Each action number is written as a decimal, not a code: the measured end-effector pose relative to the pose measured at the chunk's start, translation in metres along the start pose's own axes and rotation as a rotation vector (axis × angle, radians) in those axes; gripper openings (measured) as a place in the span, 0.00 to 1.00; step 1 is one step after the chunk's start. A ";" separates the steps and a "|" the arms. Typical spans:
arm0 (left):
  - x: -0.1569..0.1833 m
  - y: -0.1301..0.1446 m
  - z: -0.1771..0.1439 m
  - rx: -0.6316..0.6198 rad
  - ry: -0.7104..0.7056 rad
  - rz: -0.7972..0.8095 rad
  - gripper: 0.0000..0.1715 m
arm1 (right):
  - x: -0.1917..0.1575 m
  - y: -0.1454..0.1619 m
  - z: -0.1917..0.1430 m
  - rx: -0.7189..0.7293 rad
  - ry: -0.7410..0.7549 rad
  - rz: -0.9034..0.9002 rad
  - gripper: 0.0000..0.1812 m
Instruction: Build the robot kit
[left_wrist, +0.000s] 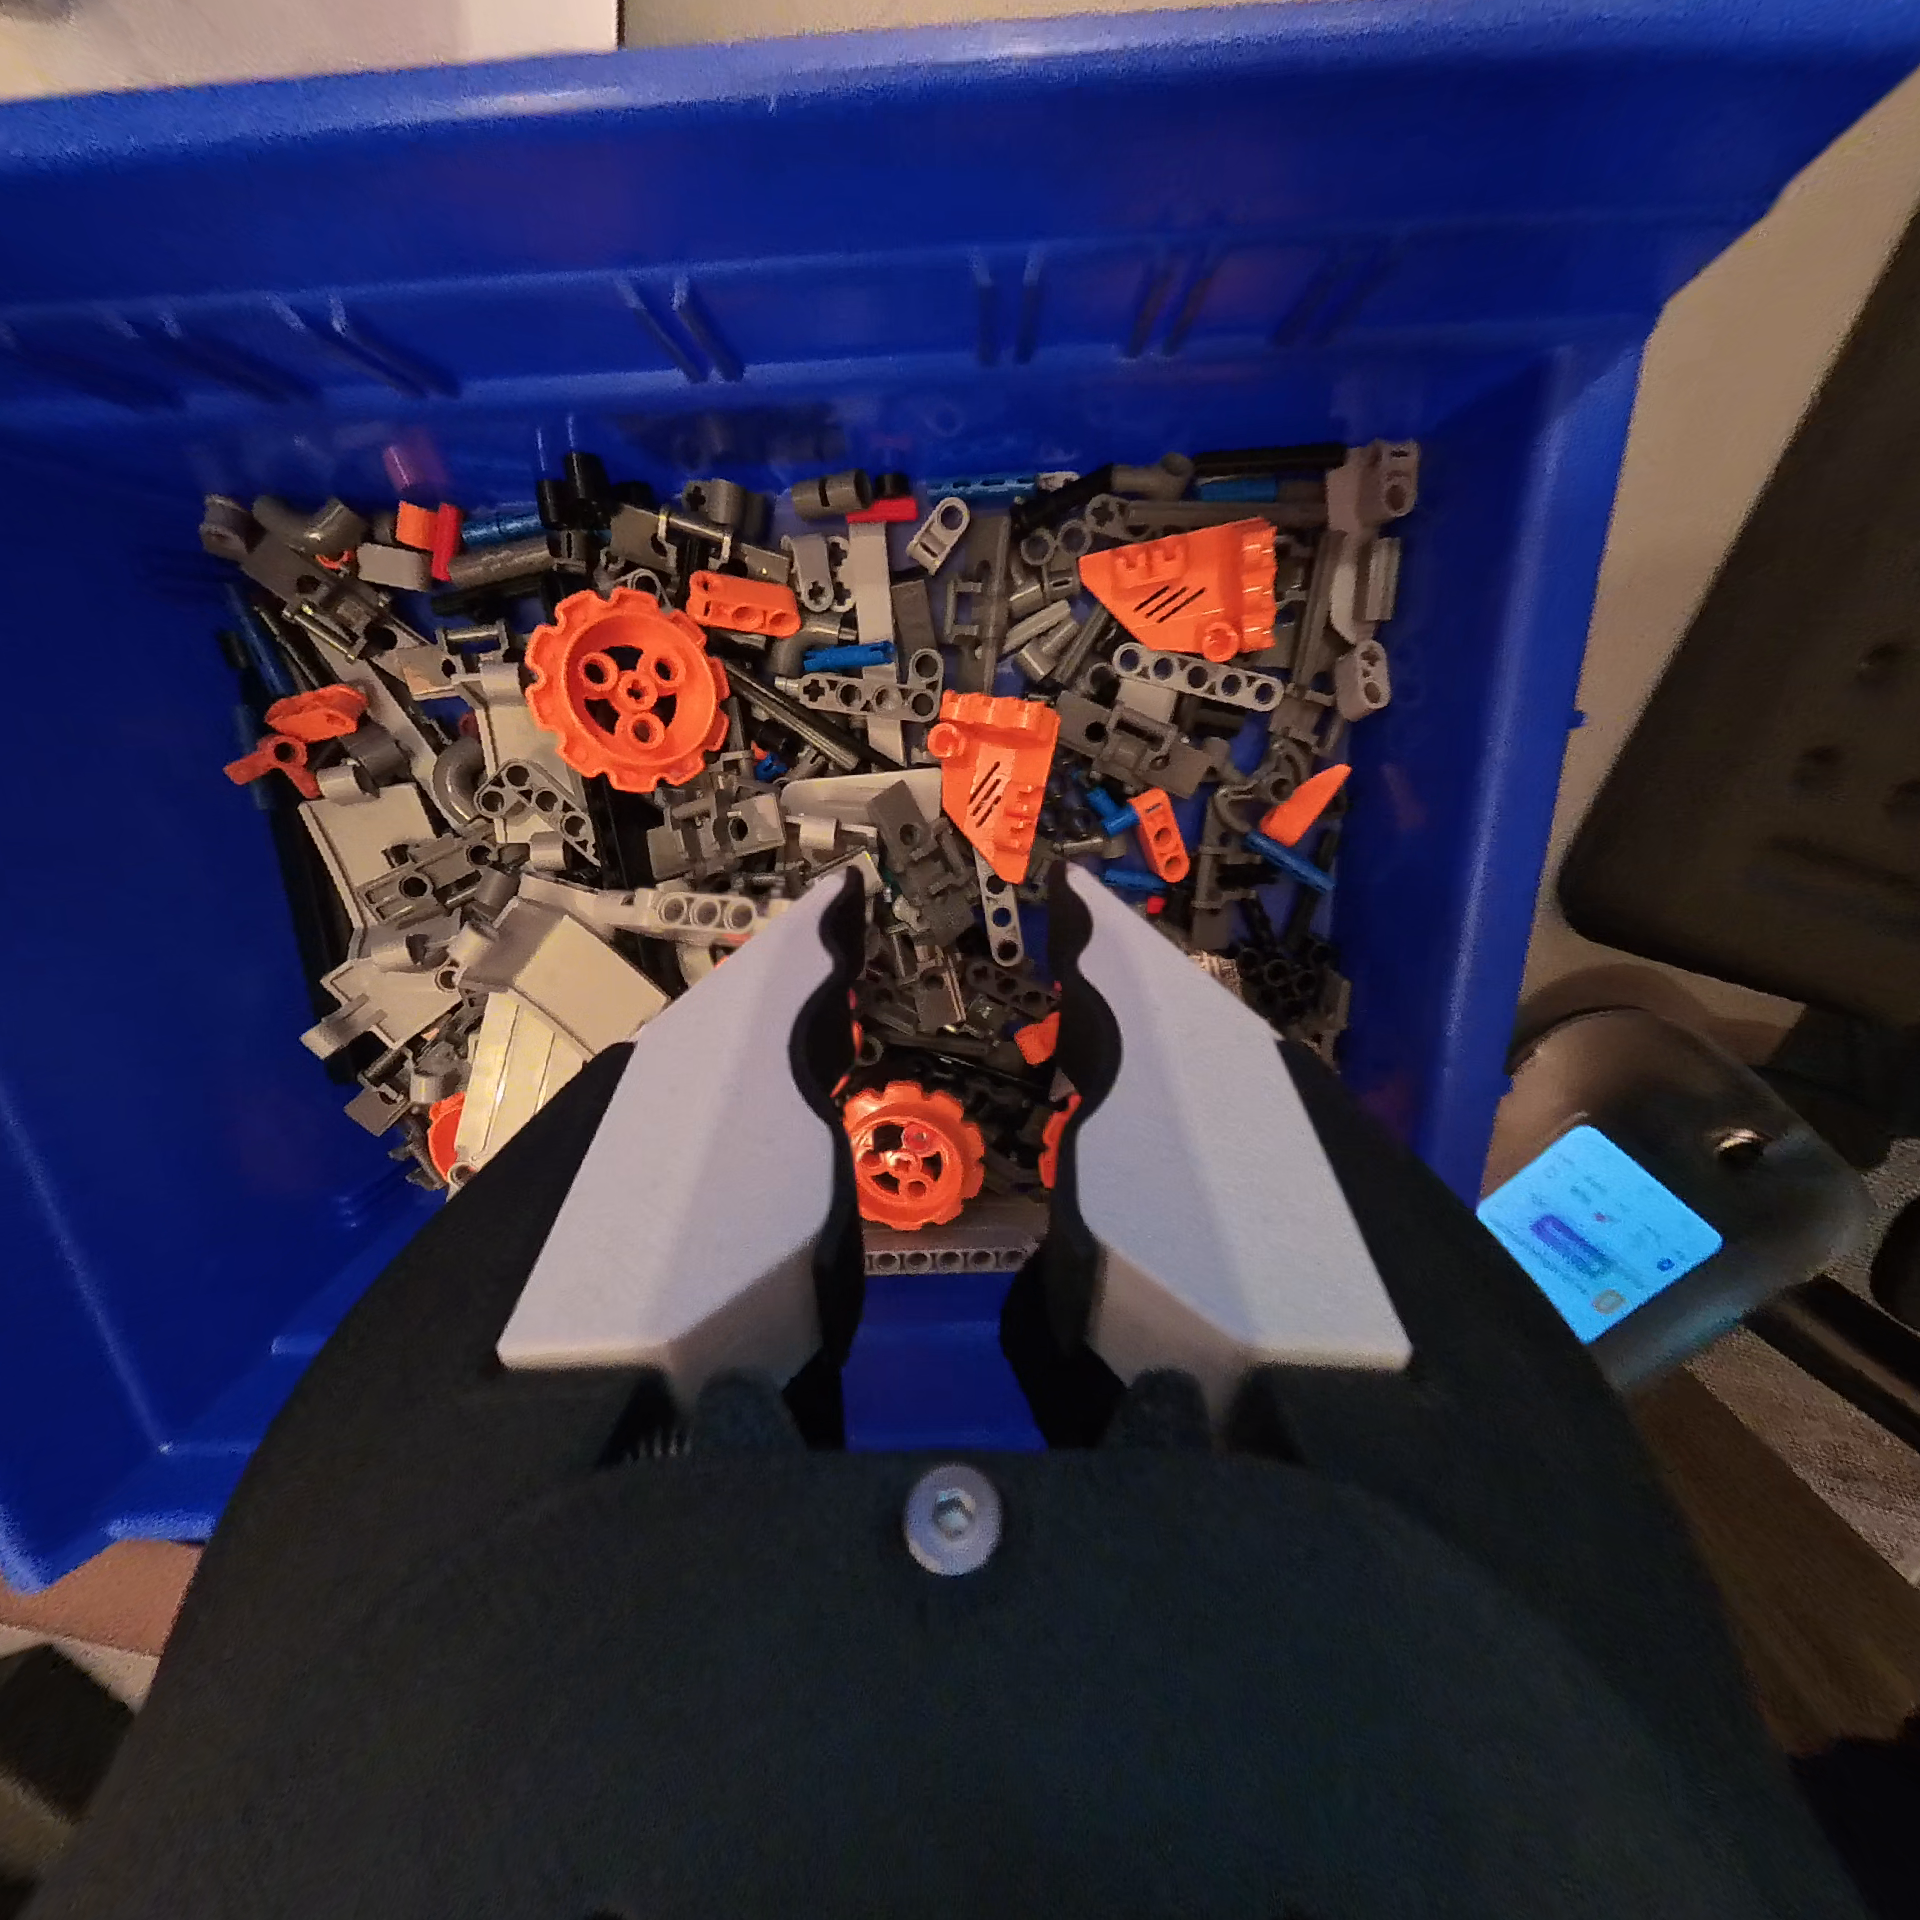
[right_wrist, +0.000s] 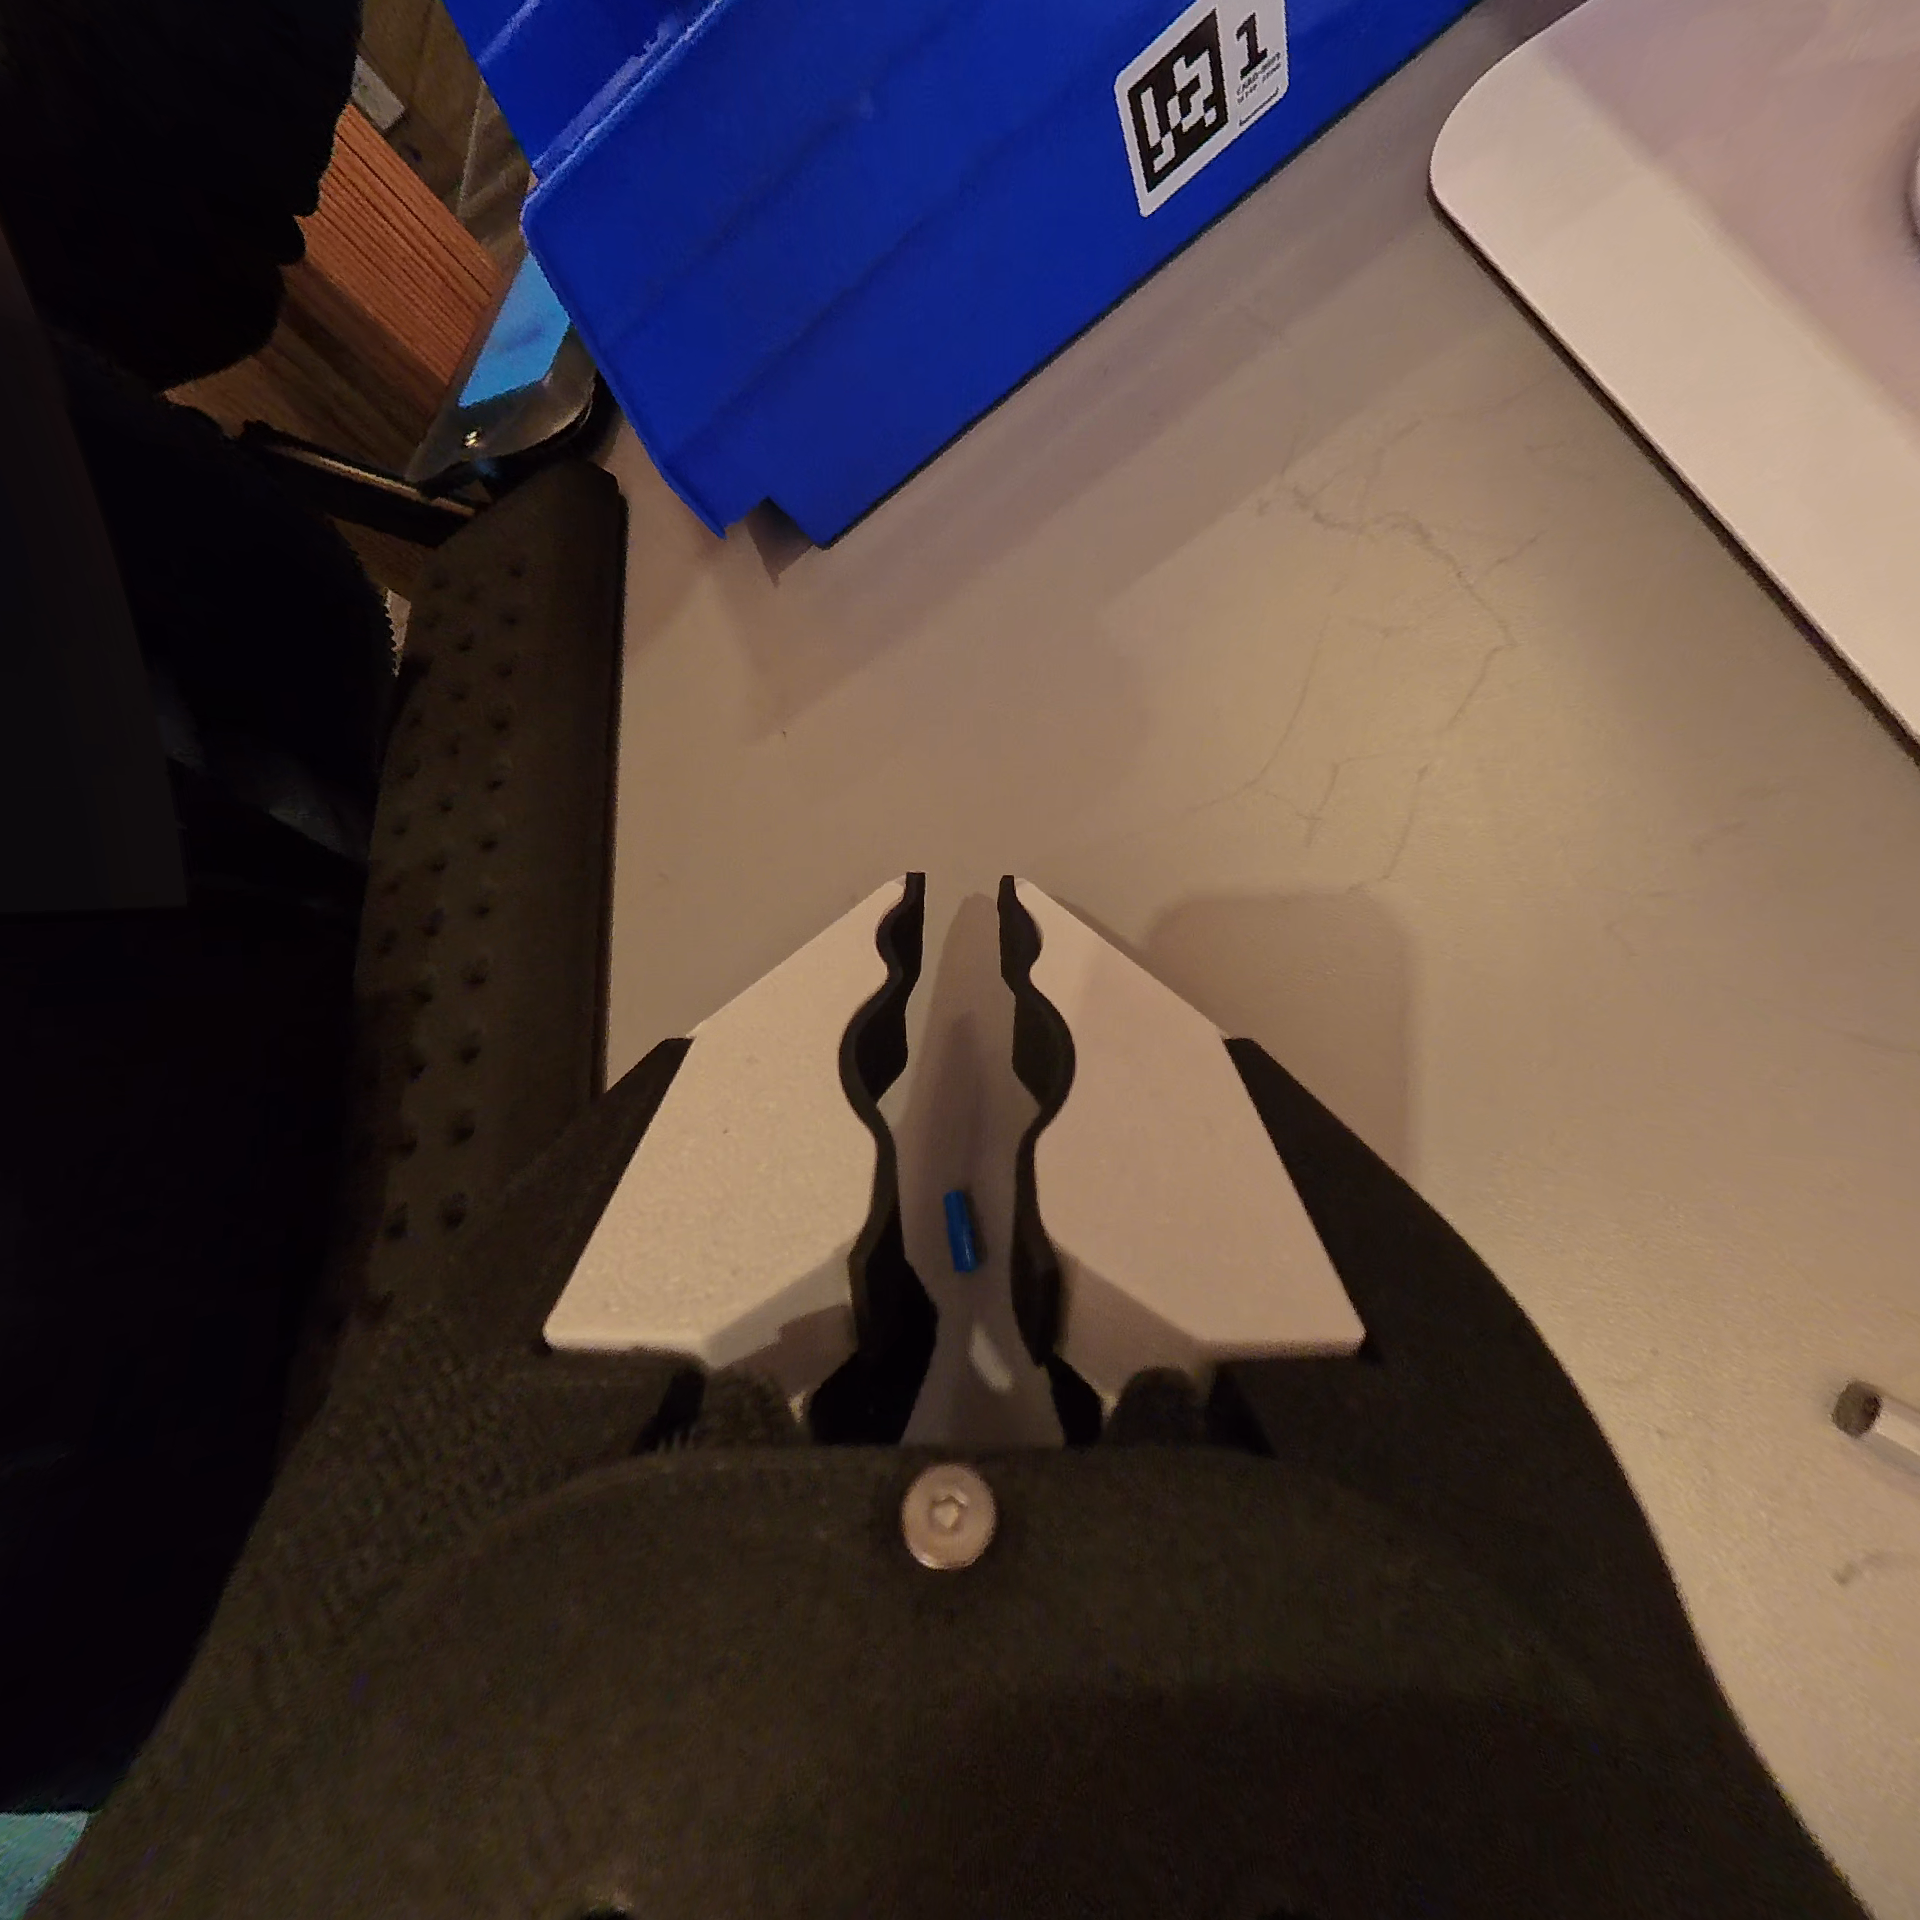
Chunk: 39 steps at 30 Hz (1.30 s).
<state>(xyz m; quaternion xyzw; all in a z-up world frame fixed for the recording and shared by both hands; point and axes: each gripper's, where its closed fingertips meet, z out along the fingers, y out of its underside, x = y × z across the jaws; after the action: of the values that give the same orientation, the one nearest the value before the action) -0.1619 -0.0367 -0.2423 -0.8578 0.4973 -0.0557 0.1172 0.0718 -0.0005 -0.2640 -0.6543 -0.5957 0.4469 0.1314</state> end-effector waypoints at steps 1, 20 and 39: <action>0.003 0.000 -0.002 0.005 0.013 0.004 0.19 | 0.000 0.000 0.000 -0.001 0.000 0.001 0.07; 0.066 -0.013 0.031 -0.065 0.238 0.145 0.23 | 0.002 0.003 0.002 0.004 -0.019 0.012 0.07; 0.037 -0.034 0.034 0.094 0.141 0.009 0.15 | 0.002 0.002 0.002 0.008 -0.021 0.014 0.07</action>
<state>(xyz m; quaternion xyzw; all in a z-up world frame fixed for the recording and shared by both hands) -0.1074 -0.0470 -0.2675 -0.8431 0.5051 -0.1387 0.1222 0.0717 0.0003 -0.2675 -0.6534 -0.5905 0.4569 0.1246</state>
